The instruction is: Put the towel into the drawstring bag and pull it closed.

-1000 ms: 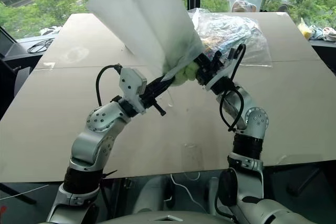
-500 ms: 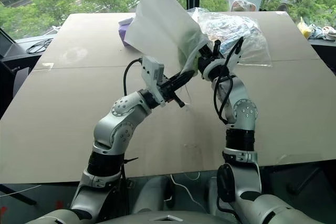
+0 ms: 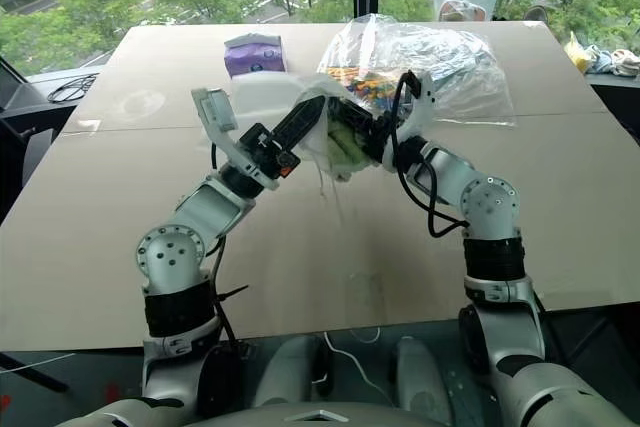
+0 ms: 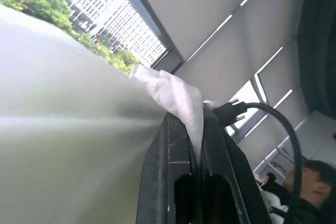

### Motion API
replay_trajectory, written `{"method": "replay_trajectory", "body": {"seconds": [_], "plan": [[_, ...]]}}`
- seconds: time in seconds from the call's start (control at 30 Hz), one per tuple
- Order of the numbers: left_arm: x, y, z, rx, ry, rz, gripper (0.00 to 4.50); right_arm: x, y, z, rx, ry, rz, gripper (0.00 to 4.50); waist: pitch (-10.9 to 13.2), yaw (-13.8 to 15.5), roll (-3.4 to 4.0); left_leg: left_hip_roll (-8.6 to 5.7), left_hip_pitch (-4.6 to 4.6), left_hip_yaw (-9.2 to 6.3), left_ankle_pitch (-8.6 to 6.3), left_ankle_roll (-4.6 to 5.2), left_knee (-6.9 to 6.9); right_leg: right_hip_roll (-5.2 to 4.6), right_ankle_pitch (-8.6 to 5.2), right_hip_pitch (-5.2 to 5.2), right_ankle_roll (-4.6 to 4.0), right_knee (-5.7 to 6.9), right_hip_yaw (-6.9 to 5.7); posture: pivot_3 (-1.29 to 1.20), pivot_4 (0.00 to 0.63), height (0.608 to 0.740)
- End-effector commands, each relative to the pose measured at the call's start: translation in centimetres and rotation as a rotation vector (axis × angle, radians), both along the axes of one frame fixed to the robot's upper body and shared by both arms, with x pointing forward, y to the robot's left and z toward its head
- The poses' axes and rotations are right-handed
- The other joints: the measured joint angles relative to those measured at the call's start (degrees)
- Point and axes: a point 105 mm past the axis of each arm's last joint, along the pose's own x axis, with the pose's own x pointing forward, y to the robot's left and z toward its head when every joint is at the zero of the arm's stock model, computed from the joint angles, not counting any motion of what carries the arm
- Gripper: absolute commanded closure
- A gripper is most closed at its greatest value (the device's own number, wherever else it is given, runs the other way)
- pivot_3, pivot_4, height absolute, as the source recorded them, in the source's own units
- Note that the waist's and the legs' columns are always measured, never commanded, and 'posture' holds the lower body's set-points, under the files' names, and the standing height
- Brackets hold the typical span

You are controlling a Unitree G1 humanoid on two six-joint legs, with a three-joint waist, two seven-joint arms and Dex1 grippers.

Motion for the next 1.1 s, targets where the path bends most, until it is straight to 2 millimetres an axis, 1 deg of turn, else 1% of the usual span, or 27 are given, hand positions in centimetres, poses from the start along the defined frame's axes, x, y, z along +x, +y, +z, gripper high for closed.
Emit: {"method": "replay_trajectory", "body": {"seconds": [0.03, 0.17, 0.27, 0.33, 0.4, 0.43, 0.5, 0.67, 0.7, 0.73, 0.8, 0.83, 0.87, 0.97, 1.1], "plan": [[-0.2, 0.0, -0.1, 0.022, -0.010, -0.008, 4.50, -1.1, -0.4, 1.2, 0.003, -0.079, 0.059, 0.63, 0.00, -0.01, 0.00, 0.00, -0.01, 0.00, 0.00, 0.00, 0.00, 0.00, 0.00, 0.00, 0.00, 0.00, 0.00, 0.00, 0.150, 0.740], [-0.2, 0.2, -0.6, 0.027, -0.006, -0.007, 4.50, -1.7, -1.2, 1.6, 0.032, -0.115, 0.108, 0.63, 0.00, 0.00, 0.00, 0.00, 0.00, 0.00, 0.00, 0.00, -0.02, 0.01, 0.00, -0.01, 0.00, 0.00, 0.00, 0.00, 0.150, 0.740], [-0.2, 0.3, -0.9, 0.032, -0.003, -0.007, 4.50, -2.6, -2.0, 0.7, -0.040, -0.164, 0.160, 0.63, 0.01, 0.18, -0.02, 0.00, -0.01, 0.00, 0.00, 0.00, -0.02, 0.01, 0.00, -0.01, 0.00, -0.02, 0.00, 0.00, 0.150, 0.740], [-0.2, 0.3, -1.0, 0.034, -0.001, -0.009, 4.50, -3.4, -2.2, -0.5, -0.126, -0.187, 0.212, 0.63, 0.01, 0.43, -0.02, 0.00, -0.01, 0.01, -0.01, 0.00, -0.02, 0.00, 0.00, 0.00, 0.00, -0.09, 0.00, 0.00, 0.150, 0.740], [-0.3, 0.2, -1.0, 0.032, -0.001, -0.015, 4.50, -4.1, -2.2, -2.3, -0.245, -0.189, 0.253, 0.63, 0.01, 0.74, -0.02, 0.00, -0.02, 0.03, -0.01, 0.00, -0.03, 0.00, 0.00, 0.00, 0.00, -0.15, 0.01, 0.00, 0.150, 0.740], [-0.4, 0.1, -1.0, 0.030, 0.000, -0.022, 4.50, -4.1, -2.1, -3.1, -0.295, -0.183, 0.259, 0.63, 0.01, 0.75, -0.02, 0.01, -0.02, 0.04, -0.01, 0.00, -0.04, 0.00, 0.00, 0.00, -0.01, -0.16, 0.02, 0.00, 0.150, 0.740], [-0.5, -0.1, -1.1, 0.032, 0.000, -0.031, 4.50, -3.9, -2.0, -4.0, -0.328, -0.174, 0.255, 0.63, 0.02, 0.75, -0.02, 0.01, -0.01, 0.04, -0.01, -0.01, -0.05, 0.01, 0.00, -0.01, -0.01, -0.16, 0.02, 0.00, 0.150, 0.740], [-0.9, -0.4, -1.4, 0.040, 0.007, -0.055, 4.50, -4.1, -1.2, -3.4, -0.268, -0.181, 0.278, 0.63, 0.03, 1.00, -0.04, 0.02, -0.02, 0.03, -0.01, -0.01, -0.05, 0.03, 0.00, -0.01, -0.01, -0.16, 0.02, 0.00, 0.150, 0.740], [-1.0, -0.5, -1.5, 0.041, 0.009, -0.058, 4.50, -4.1, -1.1, -3.4, -0.263, -0.180, 0.281, 1.16, 0.03, 1.03, -0.04, 0.02, -0.02, 0.04, -0.01, -0.01, -0.05, 0.02, 0.00, -0.01, 0.00, -0.17, 0.02, 0.00, 0.150, 0.740], [-1.0, -0.5, -1.6, 0.043, 0.010, -0.063, 4.50, -4.2, -0.9, -3.5, -0.263, -0.179, 0.285, 1.43, 0.03, 1.04, -0.05, 0.01, -0.02, 0.04, -0.01, -0.01, -0.05, 0.02, 0.00, -0.01, 0.00, -0.17, 0.03, 0.00, 0.150, 0.740], [-1.2, -0.6, -1.7, 0.047, 0.011, -0.070, 4.50, -4.3, -0.8, -3.6, -0.267, -0.178, 0.290, 2.47, 0.03, 1.07, -0.05, 0.01, -0.02, 0.04, -0.01, -0.01, -0.05, 0.02, 0.00, -0.01, -0.01, -0.17, 0.02, 0.00, 0.150, 0.740], [-1.3, -0.7, -1.7, 0.049, 0.017, -0.080, 4.50, -4.3, -0.7, -3.6, -0.266, -0.177, 0.291, 2.66, 0.03, 1.11, -0.05, 0.02, -0.02, 0.04, -0.01, -0.01, -0.05, 0.02, 0.00, -0.01, -0.01, -0.17, 0.02, 0.00, 0.150, 0.740], [-1.3, -0.7, -1.8, 0.051, 0.021, -0.087, 4.50, -4.3, -0.6, -3.6, -0.265, -0.177, 0.292, 3.22, 0.04, 1.13, -0.06, 0.01, -0.02, 0.04, -0.01, -0.01, -0.05, 0.02, 0.00, -0.01, -0.01, -0.18, 0.02, 0.00, 0.150, 0.740], [-2.6, -1.8, -2.0, 0.109, 0.002, -0.174, 4.50, -4.4, 0.0, -3.0, -0.229, -0.184, 0.304, 4.46, 0.04, 1.06, -0.07, 0.01, -0.02, 0.03, -0.01, -0.01, -0.05, 0.01, 0.00, -0.01, -0.01, -0.17, 0.02, 0.00, 0.150, 0.740], [-3.8, -2.7, -2.4, 0.162, -0.013, -0.245, 4.50, -4.8, 1.4, -1.5, -0.081, -0.176, 0.336, 4.46, 0.04, 0.99, -0.06, 0.02, -0.02, 0.03, -0.01, -0.01, -0.06, 0.02, 0.00, -0.01, -0.01, -0.17, 0.02, 0.00, 0.150, 0.740]]}}
